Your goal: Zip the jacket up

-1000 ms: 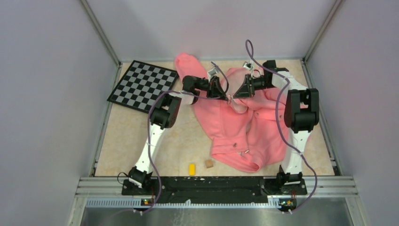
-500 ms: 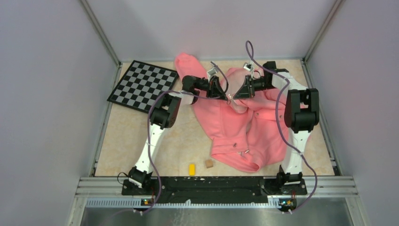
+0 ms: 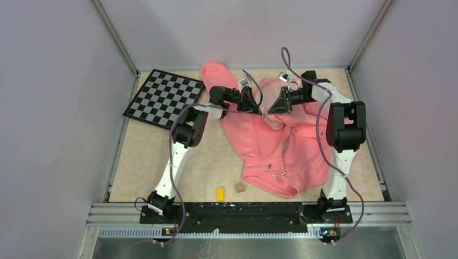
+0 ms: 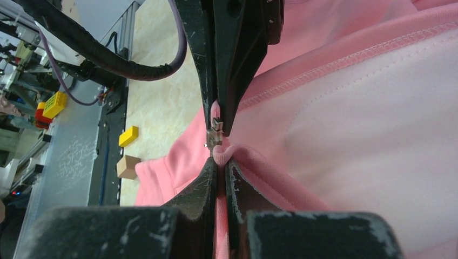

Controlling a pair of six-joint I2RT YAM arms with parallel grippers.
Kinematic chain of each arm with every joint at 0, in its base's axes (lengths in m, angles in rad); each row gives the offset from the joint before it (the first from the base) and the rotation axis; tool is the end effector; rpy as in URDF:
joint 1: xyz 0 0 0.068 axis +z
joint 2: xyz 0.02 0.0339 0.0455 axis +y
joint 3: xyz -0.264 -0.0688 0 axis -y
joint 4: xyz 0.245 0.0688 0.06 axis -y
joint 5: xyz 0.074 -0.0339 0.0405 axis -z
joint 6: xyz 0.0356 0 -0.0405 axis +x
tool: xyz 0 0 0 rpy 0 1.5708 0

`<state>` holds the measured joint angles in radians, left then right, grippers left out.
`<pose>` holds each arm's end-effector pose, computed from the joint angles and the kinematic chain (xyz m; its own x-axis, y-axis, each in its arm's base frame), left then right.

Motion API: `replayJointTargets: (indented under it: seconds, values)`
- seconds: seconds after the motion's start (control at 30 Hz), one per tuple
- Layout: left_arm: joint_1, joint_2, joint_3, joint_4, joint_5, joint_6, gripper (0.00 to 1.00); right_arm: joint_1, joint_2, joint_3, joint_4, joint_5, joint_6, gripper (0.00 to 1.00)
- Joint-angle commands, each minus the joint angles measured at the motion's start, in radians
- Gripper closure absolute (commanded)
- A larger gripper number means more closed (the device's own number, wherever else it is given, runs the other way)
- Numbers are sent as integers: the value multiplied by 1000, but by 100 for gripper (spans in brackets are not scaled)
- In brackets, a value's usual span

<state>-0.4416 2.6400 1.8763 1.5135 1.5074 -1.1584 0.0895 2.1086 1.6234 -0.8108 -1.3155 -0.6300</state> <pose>0.4601 -0.2568 0.1663 -0.3828 0.1168 -0.9164 0.8400 -0.3690 -0.3979 0.4177 0.0721 0.1992 -0.6072 -0.2039 -0.7679 -0.7943 0.1336 0.5926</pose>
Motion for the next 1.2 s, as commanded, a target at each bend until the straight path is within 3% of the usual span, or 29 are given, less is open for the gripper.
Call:
replayJointTargets:
  seconds: [0.0,0.6,0.83,1.17]
  values:
    - [-12,-10,53,57,16,-21,100,24,-28,33,-12,-66,-48,100]
    - [2,7,52,164,40,-90,100,19,-58,13,-10,-49,-52,100]
    - [1,14,64,166,48,-94,100,26,-34,55,-91,-71,-124,100]
    - [-3,20,62,195,55,-124,100,24,-51,30,-20,-74,-68,100]
